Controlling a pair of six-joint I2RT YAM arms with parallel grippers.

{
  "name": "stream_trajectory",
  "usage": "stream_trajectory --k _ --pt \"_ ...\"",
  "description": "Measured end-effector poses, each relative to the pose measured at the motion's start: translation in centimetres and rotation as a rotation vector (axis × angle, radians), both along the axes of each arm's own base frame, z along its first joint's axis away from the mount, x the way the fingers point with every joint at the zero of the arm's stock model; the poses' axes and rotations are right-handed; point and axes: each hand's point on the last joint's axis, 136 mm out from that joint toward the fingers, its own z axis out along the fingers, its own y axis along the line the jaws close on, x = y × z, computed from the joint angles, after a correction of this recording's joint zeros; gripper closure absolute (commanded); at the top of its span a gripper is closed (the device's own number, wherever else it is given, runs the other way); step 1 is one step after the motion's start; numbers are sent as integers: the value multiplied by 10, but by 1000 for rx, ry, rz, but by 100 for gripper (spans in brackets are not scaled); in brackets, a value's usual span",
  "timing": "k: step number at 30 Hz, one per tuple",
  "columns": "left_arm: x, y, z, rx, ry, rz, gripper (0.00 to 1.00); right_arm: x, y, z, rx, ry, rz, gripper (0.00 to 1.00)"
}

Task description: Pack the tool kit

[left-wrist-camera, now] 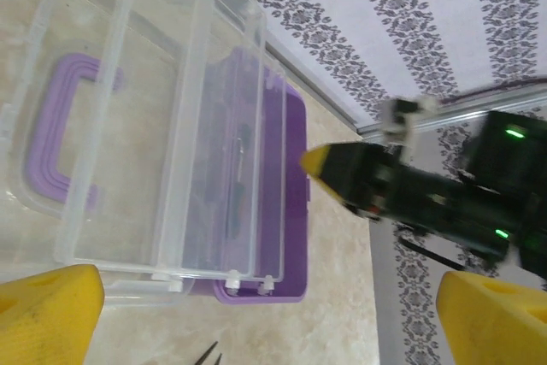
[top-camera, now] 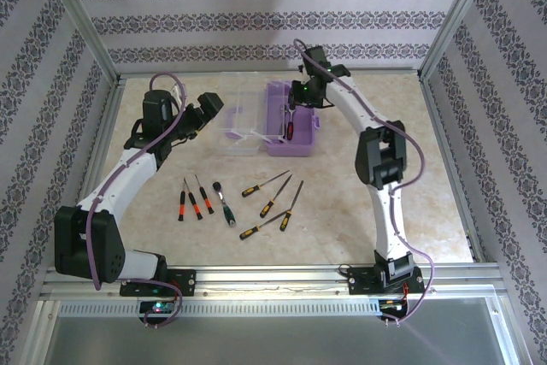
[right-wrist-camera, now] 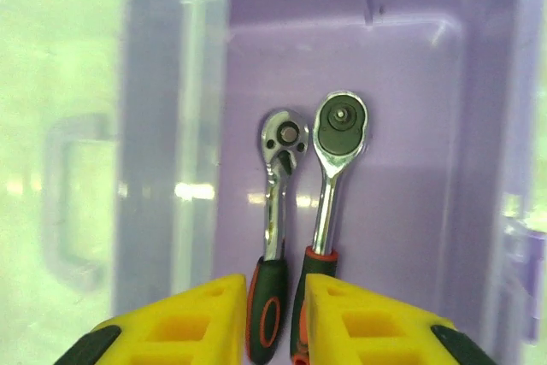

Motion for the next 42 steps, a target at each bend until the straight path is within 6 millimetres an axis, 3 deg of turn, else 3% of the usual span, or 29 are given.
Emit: stream_trajectory --k 5,11,16,20,23,29,32,38,42 --pt "5 22 1 93 5 58 1 -43 -29 37 25 -104 -7 70" --pt "-1 34 3 169 7 94 2 -112 -51 33 3 -169 5 62" --pt "-13 44 18 239 -6 124 6 -161 -62 48 20 -290 2 58" --pt "-31 45 30 284 -19 128 9 -175 -66 60 50 -365 -24 59" --pt "-48 30 27 325 -4 88 11 -175 -56 61 69 -382 -17 63" --pt "-93 -13 -23 457 125 -62 20 -186 -19 43 108 -357 45 64" --pt "-118 -16 -54 518 207 -97 27 -189 -7 36 103 -346 73 65" --pt "-163 -20 -113 576 348 -141 38 -192 -8 19 109 -354 69 67" --pt "-174 -21 -140 602 426 -151 46 -196 -10 2 103 -323 62 68"
